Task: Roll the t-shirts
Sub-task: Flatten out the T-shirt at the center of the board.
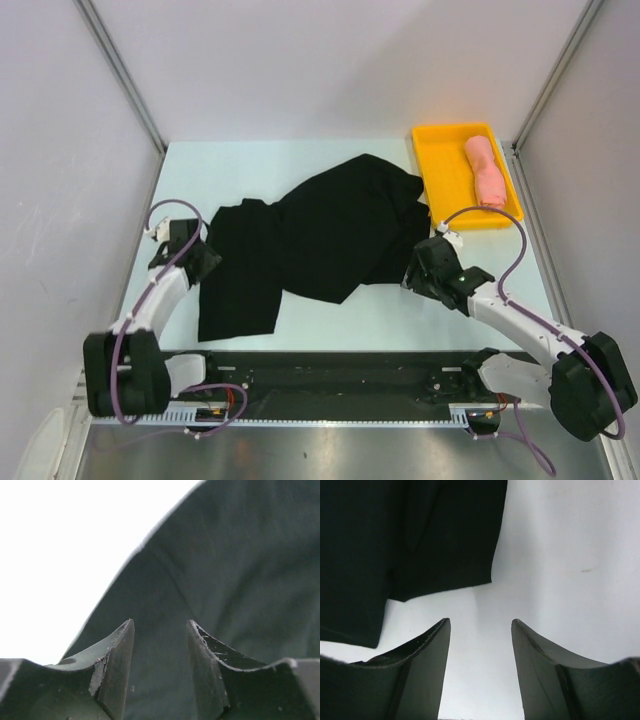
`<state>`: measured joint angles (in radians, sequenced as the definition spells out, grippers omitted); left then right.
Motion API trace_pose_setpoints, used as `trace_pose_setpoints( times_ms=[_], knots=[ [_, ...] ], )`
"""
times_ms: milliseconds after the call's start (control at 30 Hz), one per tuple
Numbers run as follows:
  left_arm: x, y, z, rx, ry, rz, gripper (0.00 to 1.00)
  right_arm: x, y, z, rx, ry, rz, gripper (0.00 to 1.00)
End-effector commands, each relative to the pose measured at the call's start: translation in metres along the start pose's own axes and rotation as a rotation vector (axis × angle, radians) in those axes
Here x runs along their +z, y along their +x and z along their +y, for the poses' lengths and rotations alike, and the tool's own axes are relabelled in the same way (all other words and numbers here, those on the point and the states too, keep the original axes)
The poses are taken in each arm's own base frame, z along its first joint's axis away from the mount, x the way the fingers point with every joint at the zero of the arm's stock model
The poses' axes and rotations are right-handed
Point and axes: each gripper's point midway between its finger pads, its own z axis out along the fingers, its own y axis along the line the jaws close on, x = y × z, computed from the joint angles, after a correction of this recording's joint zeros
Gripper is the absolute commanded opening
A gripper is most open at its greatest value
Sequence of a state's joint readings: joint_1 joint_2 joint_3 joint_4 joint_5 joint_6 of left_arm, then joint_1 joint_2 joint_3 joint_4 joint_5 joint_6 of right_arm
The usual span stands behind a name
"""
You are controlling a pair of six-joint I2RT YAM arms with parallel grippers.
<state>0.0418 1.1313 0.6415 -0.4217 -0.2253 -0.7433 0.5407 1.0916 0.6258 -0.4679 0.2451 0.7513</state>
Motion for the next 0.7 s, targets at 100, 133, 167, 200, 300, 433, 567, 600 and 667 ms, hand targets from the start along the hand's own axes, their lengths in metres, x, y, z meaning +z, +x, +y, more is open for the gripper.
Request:
trace_pose_setpoints(
  times_ms=[100,133,167,200,300,433,567,600,667],
  knots=[
    [0.033,-0.057,-0.005,-0.017,-0.098,-0.113,0.48,0.026,-0.018,0.004,0.106,-0.046,-0.069,0.57],
    [0.037,-0.059,-0.007,-0.012,-0.090,-0.104,0.48,0.029,-0.019,0.008,0.111,-0.070,-0.068,0.57],
    [0.040,-0.060,-0.008,-0.009,-0.090,-0.100,0.46,0.032,-0.019,0.009,0.111,-0.080,-0.062,0.57],
    [0.050,-0.056,-0.002,-0.005,-0.119,-0.076,0.46,0.037,-0.016,0.009,0.109,-0.075,-0.048,0.57],
    [0.060,-0.056,-0.003,0.014,-0.130,-0.057,0.46,0.047,-0.012,0.013,0.116,-0.086,-0.024,0.56],
    [0.076,-0.050,-0.003,0.029,-0.148,-0.015,0.47,0.054,-0.009,0.011,0.118,-0.068,-0.017,0.56],
    [0.090,-0.042,-0.003,0.038,-0.160,0.023,0.46,0.062,-0.007,0.009,0.120,-0.053,-0.018,0.54],
    [0.092,-0.043,-0.006,0.038,-0.155,0.028,0.44,0.064,-0.008,0.011,0.122,-0.060,-0.019,0.54],
    [0.098,-0.036,-0.005,0.048,-0.160,0.052,0.37,0.069,-0.005,0.011,0.118,-0.051,-0.014,0.49]
  ],
)
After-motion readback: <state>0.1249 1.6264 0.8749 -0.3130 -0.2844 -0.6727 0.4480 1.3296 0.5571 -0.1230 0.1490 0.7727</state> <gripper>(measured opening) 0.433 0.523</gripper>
